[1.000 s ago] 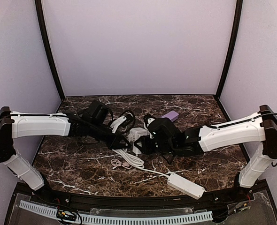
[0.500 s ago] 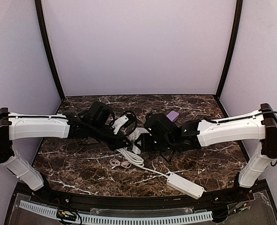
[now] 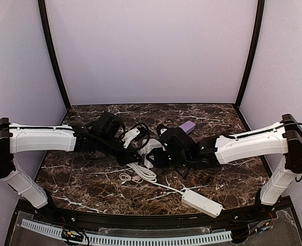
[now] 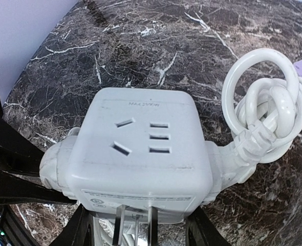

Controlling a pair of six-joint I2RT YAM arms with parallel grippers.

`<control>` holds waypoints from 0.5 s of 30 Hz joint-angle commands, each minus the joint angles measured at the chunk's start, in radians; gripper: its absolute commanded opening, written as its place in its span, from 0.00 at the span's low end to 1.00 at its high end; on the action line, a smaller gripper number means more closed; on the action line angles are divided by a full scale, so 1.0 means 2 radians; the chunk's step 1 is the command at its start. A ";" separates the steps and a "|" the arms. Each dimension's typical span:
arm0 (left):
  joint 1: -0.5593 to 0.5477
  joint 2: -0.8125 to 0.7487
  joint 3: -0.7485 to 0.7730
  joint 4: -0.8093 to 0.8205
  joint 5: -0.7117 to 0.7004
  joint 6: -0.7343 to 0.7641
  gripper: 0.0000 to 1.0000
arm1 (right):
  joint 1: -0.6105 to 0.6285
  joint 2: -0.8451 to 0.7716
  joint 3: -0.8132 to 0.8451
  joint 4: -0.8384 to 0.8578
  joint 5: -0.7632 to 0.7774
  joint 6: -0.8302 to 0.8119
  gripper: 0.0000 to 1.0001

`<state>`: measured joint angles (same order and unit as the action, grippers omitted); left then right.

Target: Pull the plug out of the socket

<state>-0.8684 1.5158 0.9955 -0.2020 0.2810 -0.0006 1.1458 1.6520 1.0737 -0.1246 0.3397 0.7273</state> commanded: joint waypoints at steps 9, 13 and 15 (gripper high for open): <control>0.017 -0.029 0.009 0.017 0.152 -0.019 0.01 | 0.002 -0.005 -0.022 0.078 0.102 -0.103 0.00; 0.017 -0.026 0.012 0.016 0.163 -0.021 0.17 | 0.003 -0.001 -0.007 0.087 0.089 -0.081 0.00; 0.017 -0.025 0.013 0.014 0.166 -0.023 0.41 | 0.006 0.001 -0.002 0.098 0.083 -0.086 0.00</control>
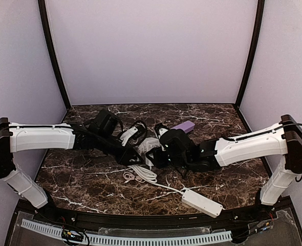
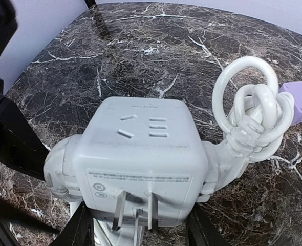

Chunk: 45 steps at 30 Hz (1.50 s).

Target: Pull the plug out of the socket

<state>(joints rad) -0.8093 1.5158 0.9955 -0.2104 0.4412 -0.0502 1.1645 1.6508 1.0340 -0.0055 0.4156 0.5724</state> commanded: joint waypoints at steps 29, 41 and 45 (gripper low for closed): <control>0.057 0.067 0.021 0.054 0.168 -0.137 0.63 | 0.011 0.021 -0.030 0.066 0.011 -0.004 0.00; 0.069 0.091 0.026 0.032 0.122 -0.142 0.69 | 0.014 0.022 -0.040 0.065 0.009 0.010 0.00; 0.072 0.074 0.018 0.045 0.109 -0.139 0.68 | 0.015 0.022 -0.040 0.066 0.010 0.011 0.00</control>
<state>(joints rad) -0.6975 1.6688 1.0431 -0.0864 0.7910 -0.3424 1.1755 1.6989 0.9546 0.0479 0.4416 0.5808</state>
